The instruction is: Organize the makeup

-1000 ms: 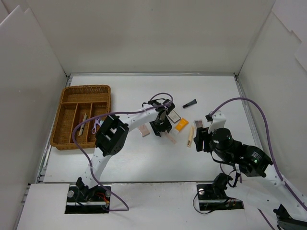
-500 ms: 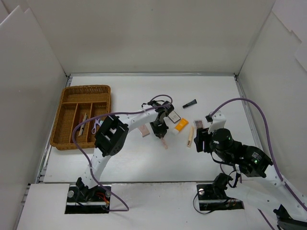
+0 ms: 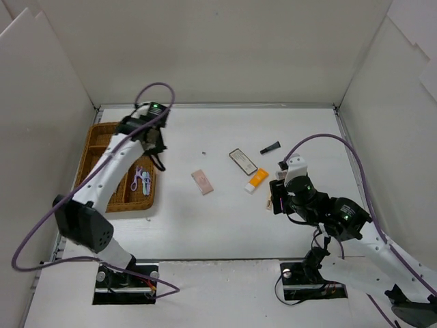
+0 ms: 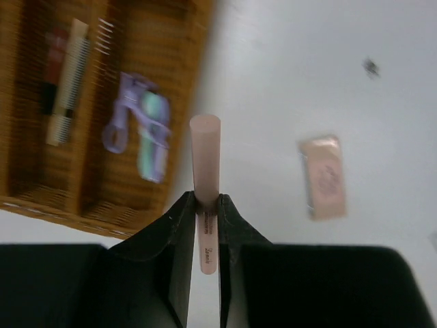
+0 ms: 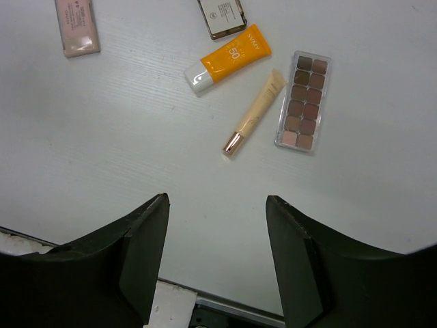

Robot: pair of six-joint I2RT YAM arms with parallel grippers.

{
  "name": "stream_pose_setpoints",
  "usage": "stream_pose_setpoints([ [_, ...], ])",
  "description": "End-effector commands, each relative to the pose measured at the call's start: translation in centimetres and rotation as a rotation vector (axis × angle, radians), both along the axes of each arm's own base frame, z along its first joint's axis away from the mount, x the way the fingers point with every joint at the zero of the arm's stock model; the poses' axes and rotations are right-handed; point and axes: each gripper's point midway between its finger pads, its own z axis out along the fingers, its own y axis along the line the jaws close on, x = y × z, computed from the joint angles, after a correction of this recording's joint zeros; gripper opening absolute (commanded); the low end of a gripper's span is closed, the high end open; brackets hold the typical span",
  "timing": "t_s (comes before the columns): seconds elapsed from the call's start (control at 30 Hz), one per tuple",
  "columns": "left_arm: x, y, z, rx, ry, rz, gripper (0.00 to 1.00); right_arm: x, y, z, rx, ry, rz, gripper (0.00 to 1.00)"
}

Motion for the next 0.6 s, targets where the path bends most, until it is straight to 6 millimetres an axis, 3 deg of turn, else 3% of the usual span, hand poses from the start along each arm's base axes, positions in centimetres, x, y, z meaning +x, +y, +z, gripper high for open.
stream_pose_setpoints([
  [0.0,-0.4,9.0,2.3,0.282,-0.017,-0.058,0.0,1.5,1.3,2.0,0.035,-0.054,0.004,0.56],
  [0.17,0.5,17.0,2.1,0.423,0.003,0.016,0.0,2.3,2.1,1.5,0.027,-0.05,0.009,0.56],
  [0.2,0.7,17.1,1.8,0.439,0.009,0.008,0.0,2.3,2.4,1.5,0.027,-0.047,0.016,0.56],
  [0.23,0.7,18.8,1.7,0.455,0.026,0.04,0.0,2.4,2.4,1.4,0.029,-0.046,0.015,0.56],
  [0.47,2.5,21.7,-2.9,0.503,0.158,0.035,0.0,3.0,2.9,1.2,0.03,-0.048,0.003,0.56],
  [0.57,3.1,21.6,-4.3,0.487,0.177,0.008,0.01,3.1,2.8,1.1,0.023,-0.051,-0.003,0.56],
])
